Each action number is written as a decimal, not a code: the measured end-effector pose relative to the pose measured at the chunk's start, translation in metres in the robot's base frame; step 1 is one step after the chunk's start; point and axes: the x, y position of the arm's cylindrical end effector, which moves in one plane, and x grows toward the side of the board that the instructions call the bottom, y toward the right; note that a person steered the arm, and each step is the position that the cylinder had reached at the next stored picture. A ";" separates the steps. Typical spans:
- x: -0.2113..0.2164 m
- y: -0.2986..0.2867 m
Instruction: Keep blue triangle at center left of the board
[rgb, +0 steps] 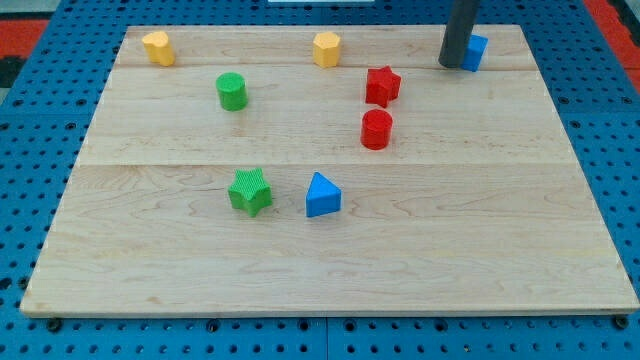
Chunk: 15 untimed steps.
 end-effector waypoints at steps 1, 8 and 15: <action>0.017 -0.009; 0.219 -0.121; 0.151 -0.214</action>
